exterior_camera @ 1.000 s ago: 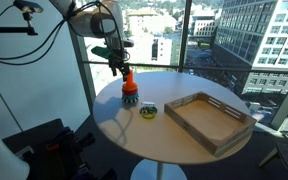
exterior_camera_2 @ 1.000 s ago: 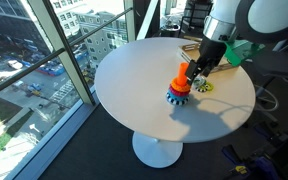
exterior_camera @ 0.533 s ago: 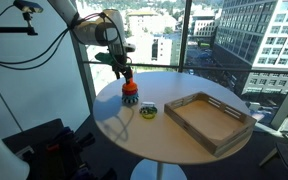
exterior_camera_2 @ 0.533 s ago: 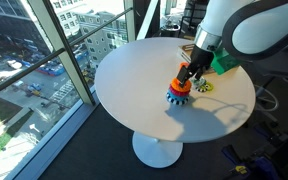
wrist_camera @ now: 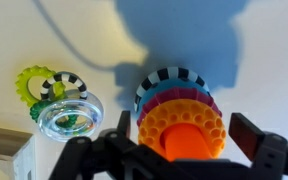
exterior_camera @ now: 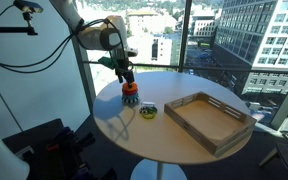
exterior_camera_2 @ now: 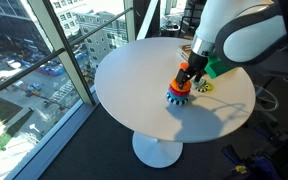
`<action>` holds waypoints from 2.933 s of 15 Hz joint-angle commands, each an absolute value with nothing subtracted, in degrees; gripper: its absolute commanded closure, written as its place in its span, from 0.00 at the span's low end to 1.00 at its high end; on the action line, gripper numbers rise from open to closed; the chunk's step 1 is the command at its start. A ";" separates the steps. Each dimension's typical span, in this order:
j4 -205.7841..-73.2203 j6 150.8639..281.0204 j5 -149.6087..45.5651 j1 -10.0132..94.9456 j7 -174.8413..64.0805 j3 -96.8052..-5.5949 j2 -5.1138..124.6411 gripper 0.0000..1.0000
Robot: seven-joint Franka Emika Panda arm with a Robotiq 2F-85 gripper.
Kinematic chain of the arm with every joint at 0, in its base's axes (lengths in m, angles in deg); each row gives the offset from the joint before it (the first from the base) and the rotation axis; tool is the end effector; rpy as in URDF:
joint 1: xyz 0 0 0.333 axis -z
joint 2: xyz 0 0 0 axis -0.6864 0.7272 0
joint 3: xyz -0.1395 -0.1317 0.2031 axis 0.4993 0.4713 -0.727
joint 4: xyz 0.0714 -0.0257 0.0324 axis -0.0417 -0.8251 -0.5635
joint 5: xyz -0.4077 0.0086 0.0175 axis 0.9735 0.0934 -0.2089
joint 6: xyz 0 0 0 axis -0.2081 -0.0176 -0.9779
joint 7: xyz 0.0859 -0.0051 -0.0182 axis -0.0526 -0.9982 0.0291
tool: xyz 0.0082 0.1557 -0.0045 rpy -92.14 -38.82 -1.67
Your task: Remove the orange orange ring from the ring stacking stand and place it on the table
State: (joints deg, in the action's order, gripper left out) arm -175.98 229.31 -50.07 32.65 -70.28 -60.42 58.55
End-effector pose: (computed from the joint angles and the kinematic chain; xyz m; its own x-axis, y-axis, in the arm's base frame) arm 0.5303 0.1536 0.1562 0.9974 0.0050 0.0720 0.0049 -1.0000 0.0019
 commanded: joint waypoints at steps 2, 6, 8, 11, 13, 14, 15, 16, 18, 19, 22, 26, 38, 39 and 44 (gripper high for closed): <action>-174.17 229.70 -47.89 30.62 -74.43 -58.42 60.38 0.00; -173.70 230.60 -47.83 29.91 -75.49 -57.73 61.33 0.00; -173.40 231.20 -47.81 29.61 -75.55 -57.47 61.79 0.00; -172.73 232.07 -48.02 29.34 -75.22 -57.34 62.57 0.00; -172.44 232.78 -48.20 29.16 -75.16 -57.23 63.14 0.00; -172.38 233.15 -48.34 29.11 -75.05 -57.17 63.40 0.00; -172.40 233.58 -48.48 29.07 -74.98 -57.08 63.60 0.00; -172.50 234.17 -49.08 29.32 -74.43 -57.21 63.83 0.00; -172.54 234.98 -49.39 29.39 -74.18 -57.09 64.28 0.00; -172.56 235.37 -49.58 29.43 -74.08 -57.04 64.46 0.00; -172.56 235.95 -49.83 29.42 -73.91 -56.83 64.71 0.28; -172.51 235.53 -50.24 29.42 -73.85 -57.06 63.72 0.45; -172.40 230.65 -52.99 30.25 -72.85 -58.57 59.00 0.54; -172.36 229.94 -53.33 30.33 -72.72 -58.75 58.56 0.54; -172.51 226.77 -54.55 30.61 -73.06 -59.26 55.68 0.54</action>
